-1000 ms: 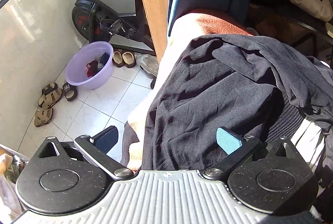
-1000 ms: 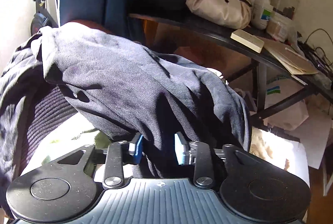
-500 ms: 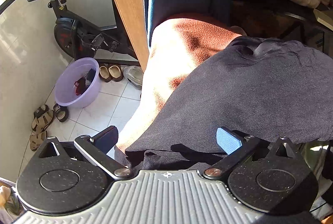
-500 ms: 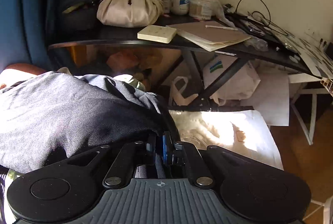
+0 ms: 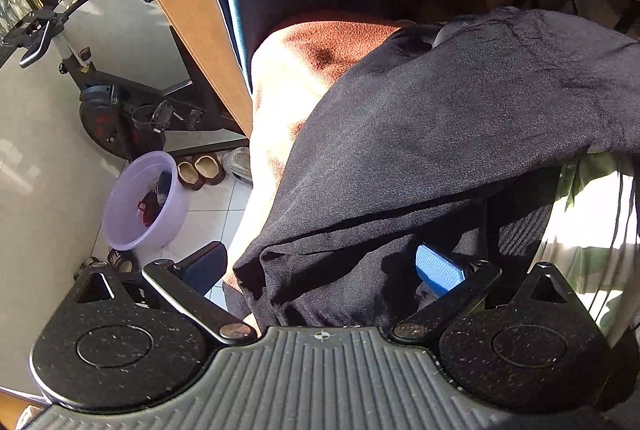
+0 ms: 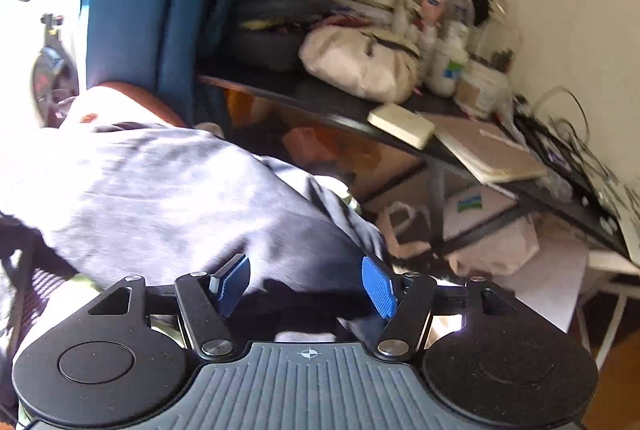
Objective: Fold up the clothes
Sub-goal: 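Close the right gripper on the black garment while the left gripper closes on it too, then lift the black garment with both grippers and carry it toward the patterned bed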
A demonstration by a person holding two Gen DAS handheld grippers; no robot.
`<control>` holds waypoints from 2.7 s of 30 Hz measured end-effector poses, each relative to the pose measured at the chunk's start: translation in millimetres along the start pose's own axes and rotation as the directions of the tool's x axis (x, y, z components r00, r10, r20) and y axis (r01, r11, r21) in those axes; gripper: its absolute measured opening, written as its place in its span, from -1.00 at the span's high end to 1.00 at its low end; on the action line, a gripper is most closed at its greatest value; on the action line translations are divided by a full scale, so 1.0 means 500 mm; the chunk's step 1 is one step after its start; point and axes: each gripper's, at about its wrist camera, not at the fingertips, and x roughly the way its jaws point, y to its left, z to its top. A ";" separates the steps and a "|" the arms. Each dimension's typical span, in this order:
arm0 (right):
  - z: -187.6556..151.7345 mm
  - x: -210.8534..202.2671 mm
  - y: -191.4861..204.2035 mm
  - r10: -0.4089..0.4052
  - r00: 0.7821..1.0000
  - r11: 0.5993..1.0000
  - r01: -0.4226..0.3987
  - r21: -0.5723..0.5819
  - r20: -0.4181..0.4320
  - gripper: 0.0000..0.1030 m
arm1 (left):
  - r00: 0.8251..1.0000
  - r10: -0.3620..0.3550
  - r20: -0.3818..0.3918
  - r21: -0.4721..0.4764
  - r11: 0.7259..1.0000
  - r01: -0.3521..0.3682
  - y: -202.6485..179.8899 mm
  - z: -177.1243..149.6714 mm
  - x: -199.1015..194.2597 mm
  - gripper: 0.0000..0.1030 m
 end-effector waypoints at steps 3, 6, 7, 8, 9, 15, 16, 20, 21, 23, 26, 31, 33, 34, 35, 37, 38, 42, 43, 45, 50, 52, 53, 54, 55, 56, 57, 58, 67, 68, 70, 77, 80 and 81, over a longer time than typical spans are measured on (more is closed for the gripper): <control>0.016 -0.007 0.072 0.123 0.991 0.980 -0.113 -0.164 0.052 -0.26 | 1.000 -0.025 -0.005 -0.072 0.997 0.025 0.016 0.007 0.001 -0.99; 0.025 0.008 0.149 0.237 0.971 0.927 -0.214 -0.308 0.041 -0.27 | 1.000 -0.026 -0.006 -0.112 0.993 0.025 0.031 0.009 0.001 -0.99; 0.026 0.017 0.172 0.255 0.966 0.910 -0.230 -0.346 0.030 -0.27 | 1.000 -0.022 -0.006 -0.116 0.993 0.021 0.035 0.008 0.001 -0.99; 0.027 0.027 0.194 0.273 0.962 0.890 -0.245 -0.383 0.019 -0.27 | 1.000 -0.018 -0.005 -0.116 0.993 0.018 0.039 0.007 -0.001 -0.99; 0.027 0.037 0.212 0.280 0.960 0.877 -0.254 -0.408 0.006 -0.26 | 1.000 -0.016 -0.003 -0.115 0.993 0.015 0.042 0.006 -0.002 -0.99; 0.074 0.061 0.181 0.365 0.931 0.918 -0.361 -0.163 -0.006 0.89 | 1.000 -0.011 0.023 -0.095 0.995 0.014 0.048 0.008 -0.010 -0.99; 0.084 0.058 0.162 0.367 0.930 0.926 -0.364 -0.098 0.014 0.90 | 0.999 -0.017 0.030 -0.092 0.996 0.019 0.048 0.010 -0.010 -0.99; 0.123 0.048 0.107 0.343 0.937 0.935 -0.348 0.074 0.075 0.91 | 0.998 -0.040 0.056 -0.066 0.997 0.044 0.030 0.024 -0.008 -0.99; 0.131 0.045 0.099 0.338 0.937 0.933 -0.346 0.097 0.085 0.91 | 0.997 -0.048 0.064 -0.058 0.997 0.052 0.024 0.029 -0.008 -0.99; 0.141 0.037 0.092 0.331 0.937 0.932 -0.343 0.118 0.110 0.91 | 0.994 -0.072 0.085 -0.040 0.996 0.075 0.009 0.041 -0.010 -0.99; 0.153 0.026 0.081 0.332 0.932 0.927 -0.351 0.135 0.145 0.91 | 0.989 -0.088 0.115 0.005 0.996 0.088 -0.019 0.055 -0.010 -0.99; 0.162 0.009 0.067 0.338 0.924 0.919 -0.364 0.148 0.177 0.91 | 0.983 -0.017 0.181 0.023 1.000 0.013 -0.050 0.085 0.007 -0.99; 0.156 0.006 0.059 0.345 0.922 0.915 -0.372 0.158 0.175 0.91 | 0.980 0.029 0.198 -0.034 0.999 -0.023 -0.039 0.104 0.016 -0.99; 0.151 0.005 0.058 0.352 0.921 0.912 -0.378 0.159 0.169 0.91 | 0.976 0.060 0.207 -0.061 0.997 -0.049 -0.034 0.115 0.022 -0.99; 0.146 0.005 0.056 0.360 0.919 0.910 -0.384 0.159 0.161 0.91 | 0.972 0.092 0.216 -0.072 0.994 -0.078 -0.033 0.126 0.027 -0.99; 0.130 0.003 0.061 0.374 0.918 0.909 -0.391 0.143 0.131 0.89 | 0.969 0.099 0.228 -0.059 0.994 -0.088 -0.036 0.144 0.037 -0.84; 0.119 -0.002 0.061 0.363 0.925 0.917 -0.376 0.132 0.116 0.80 | 0.969 0.082 0.233 -0.054 0.996 -0.072 -0.036 0.152 0.038 -0.21; 0.054 -0.021 0.046 0.254 0.966 0.963 -0.257 0.083 0.048 -0.12 | 0.975 0.036 0.220 -0.160 0.987 0.000 -0.005 0.170 0.028 0.77; 0.031 -0.022 0.036 0.226 0.974 0.971 -0.226 0.074 0.018 -0.18 | 0.971 0.043 0.234 -0.189 0.982 0.002 0.003 0.169 0.019 0.80; -0.015 -0.018 0.015 0.163 0.985 0.985 -0.160 0.060 -0.056 -0.43 | 0.963 0.055 0.265 -0.188 0.982 -0.005 0.010 0.169 -0.002 0.83; -0.115 0.019 -0.005 0.001 0.989 0.998 -0.010 -0.056 -0.151 -0.68 | 0.938 -0.008 0.346 -0.185 0.980 0.076 0.021 0.191 -0.063 0.87; -0.134 0.042 -0.008 -0.069 0.985 0.994 0.055 -0.093 -0.157 -0.72 | 0.923 -0.035 0.383 -0.212 0.969 0.125 0.032 0.203 -0.093 0.87; -0.132 0.056 -0.017 -0.085 0.983 0.995 0.075 -0.067 -0.161 -0.73 | 0.912 -0.048 0.406 -0.232 0.960 0.154 0.040 0.210 -0.114 0.88; -0.129 0.070 -0.029 -0.087 0.982 0.996 0.085 -0.023 -0.168 -0.74 | 0.903 -0.056 0.425 -0.254 0.950 0.179 0.047 0.218 -0.133 0.88; -0.125 0.083 -0.042 -0.079 0.981 0.996 0.086 0.030 -0.177 -0.74 | 0.891 -0.066 0.449 -0.270 0.941 0.205 0.054 0.227 -0.154 0.88; -0.122 0.095 -0.056 -0.061 0.980 0.993 0.078 0.089 -0.189 -0.74 | 0.874 -0.073 0.481 -0.269 0.936 0.226 0.058 0.236 -0.177 0.88; -0.120 0.108 -0.067 -0.035 0.978 0.988 0.065 0.142 -0.206 -0.67 | 0.855 -0.080 0.513 -0.267 0.931 0.248 0.061 0.245 -0.200 0.88; -0.119 0.118 -0.076 0.005 0.975 0.982 0.038 0.186 -0.221 -0.58 | 0.835 -0.087 0.544 -0.264 0.926 0.269 0.065 0.254 -0.224 0.89; -0.056 0.003 -0.186 0.099 0.995 0.796 -0.073 0.601 -0.010 0.74 | 0.633 -0.163 0.756 -0.127 0.913 0.387 0.065 0.290 -0.391 0.89; -0.043 -0.028 -0.200 0.083 0.996 0.785 -0.086 0.613 0.033 0.74 | 0.600 -0.169 0.782 -0.118 0.905 0.408 0.072 0.293 -0.413 0.89; -0.018 -0.090 -0.230 0.050 0.991 0.766 -0.116 0.633 0.122 0.75 | 0.547 -0.172 0.819 -0.102 0.895 0.434 0.085 0.300 -0.445 0.89; 0.061 -0.319 -0.338 -0.097 0.892 0.725 -0.241 0.645 0.442 0.76 | 0.351 -0.189 0.917 -0.026 0.850 0.526 0.114 0.315 -0.534 0.89; 0.075 -0.415 -0.385 -0.190 0.826 0.722 -0.248 0.646 0.530 0.76 | 0.286 -0.227 0.931 0.025 0.820 0.571 0.109 0.323 -0.552 0.88; 0.080 -0.447 -0.401 -0.221 0.801 0.721 -0.250 0.646 0.557 0.76 | 0.271 -0.249 0.930 0.043 0.804 0.593 0.103 0.327 -0.553 0.89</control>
